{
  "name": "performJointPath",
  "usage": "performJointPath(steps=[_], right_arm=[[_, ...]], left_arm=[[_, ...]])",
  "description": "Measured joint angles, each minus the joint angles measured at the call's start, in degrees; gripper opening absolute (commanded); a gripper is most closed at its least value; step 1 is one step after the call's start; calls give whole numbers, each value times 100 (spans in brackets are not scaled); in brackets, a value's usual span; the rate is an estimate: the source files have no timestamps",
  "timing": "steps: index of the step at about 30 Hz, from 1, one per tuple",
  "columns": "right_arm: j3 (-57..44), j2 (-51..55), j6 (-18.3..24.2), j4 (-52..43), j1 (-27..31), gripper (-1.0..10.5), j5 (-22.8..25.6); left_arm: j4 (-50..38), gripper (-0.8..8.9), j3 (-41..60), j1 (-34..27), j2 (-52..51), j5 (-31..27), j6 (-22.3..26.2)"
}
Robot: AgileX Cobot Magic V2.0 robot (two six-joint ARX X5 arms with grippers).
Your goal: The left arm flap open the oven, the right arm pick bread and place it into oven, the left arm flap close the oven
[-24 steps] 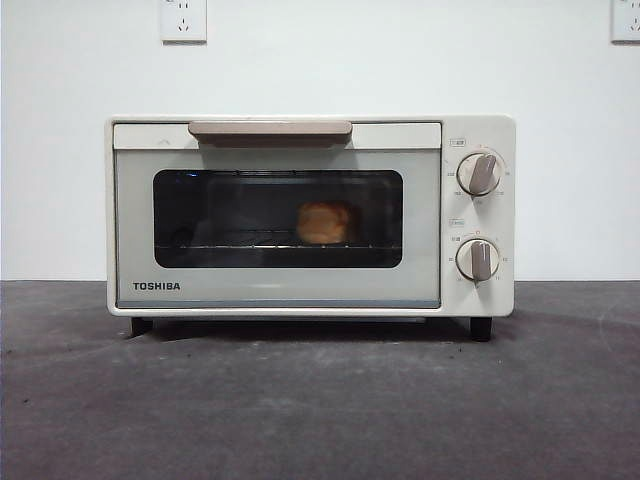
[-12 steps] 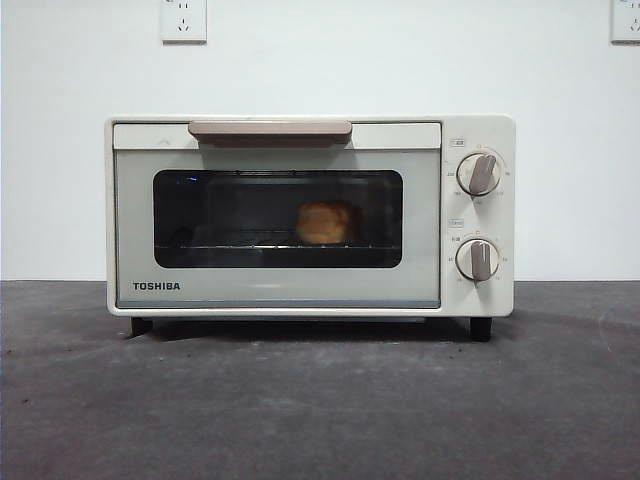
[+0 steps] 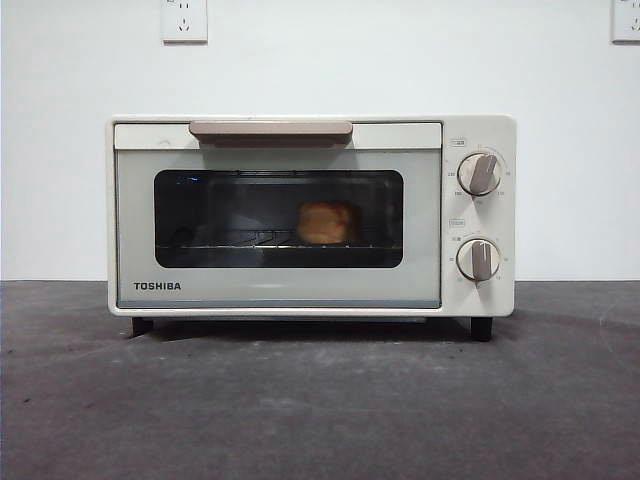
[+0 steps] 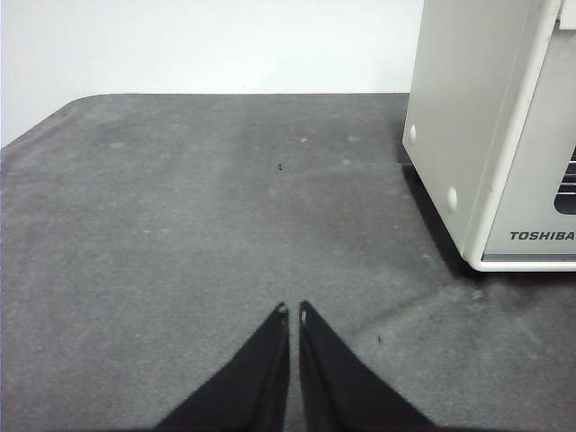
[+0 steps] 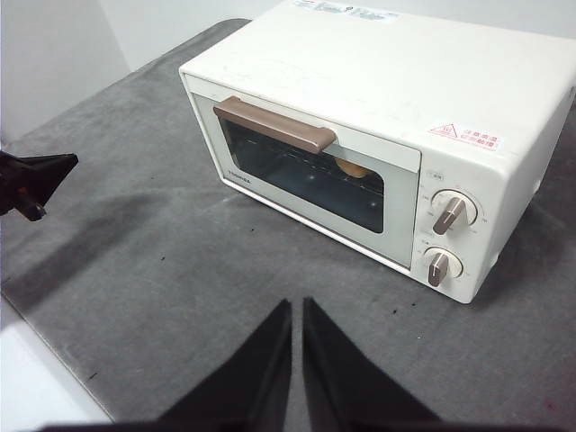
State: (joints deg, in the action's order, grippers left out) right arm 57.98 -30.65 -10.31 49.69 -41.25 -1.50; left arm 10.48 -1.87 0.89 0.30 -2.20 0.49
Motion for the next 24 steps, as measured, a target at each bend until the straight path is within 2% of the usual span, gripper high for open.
performJointPath(steps=[18, 21, 24], right_arm=[[0, 4, 13, -4, 13, 18, 50], [-24, 74, 162, -31, 422, 18, 498], [-400, 352, 378, -256, 1163, 18, 597]], left_arm=[[0, 29, 0, 0, 0, 0, 0], [0, 29, 0, 0, 0, -2, 2], [0, 29, 0, 0, 0, -2, 0]])
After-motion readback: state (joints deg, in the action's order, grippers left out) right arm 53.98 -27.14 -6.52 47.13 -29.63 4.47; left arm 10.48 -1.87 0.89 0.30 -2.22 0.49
